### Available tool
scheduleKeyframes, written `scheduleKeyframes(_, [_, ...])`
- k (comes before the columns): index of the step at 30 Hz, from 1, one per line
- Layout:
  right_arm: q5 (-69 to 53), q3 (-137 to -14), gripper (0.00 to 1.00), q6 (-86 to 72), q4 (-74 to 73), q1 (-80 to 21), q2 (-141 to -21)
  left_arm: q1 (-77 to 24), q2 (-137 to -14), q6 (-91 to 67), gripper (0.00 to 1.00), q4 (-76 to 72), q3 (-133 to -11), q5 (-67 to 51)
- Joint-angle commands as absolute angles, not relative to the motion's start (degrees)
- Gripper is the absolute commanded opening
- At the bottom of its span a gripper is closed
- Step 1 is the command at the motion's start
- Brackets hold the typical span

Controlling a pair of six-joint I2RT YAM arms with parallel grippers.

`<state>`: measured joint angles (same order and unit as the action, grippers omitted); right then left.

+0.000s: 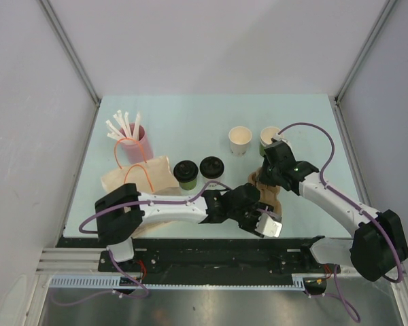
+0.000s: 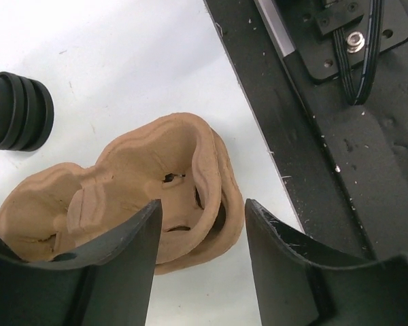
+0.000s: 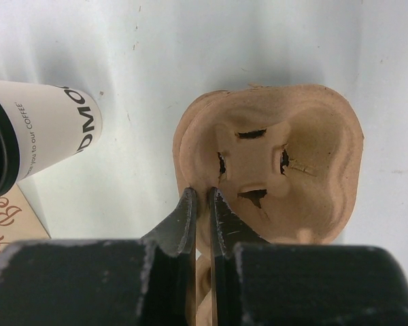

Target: Pack the takeout coffee

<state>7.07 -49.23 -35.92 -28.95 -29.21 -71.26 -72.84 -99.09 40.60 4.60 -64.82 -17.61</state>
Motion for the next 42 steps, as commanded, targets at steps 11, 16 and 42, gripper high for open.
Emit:
scheduleKeyframes(11, [8.0,-52.3,0.0,-35.2,-29.8,-30.1,-69.7,-72.9,-99.8,47.3,0.08,5.0,-64.8,-14.0])
scheduleKeyframes(16, [7.7,-52.3,0.02,-35.2,-30.2,-30.1,-68.7,-72.8,-97.7,46.9,0.01,5.0,-64.6,-13.4])
scheduleKeyframes(42, [11.6,-62.5,0.57,-26.1,-42.7,-35.7,-53.4,-75.9,-87.6,56.3,0.0,4.7,-64.1,6.0])
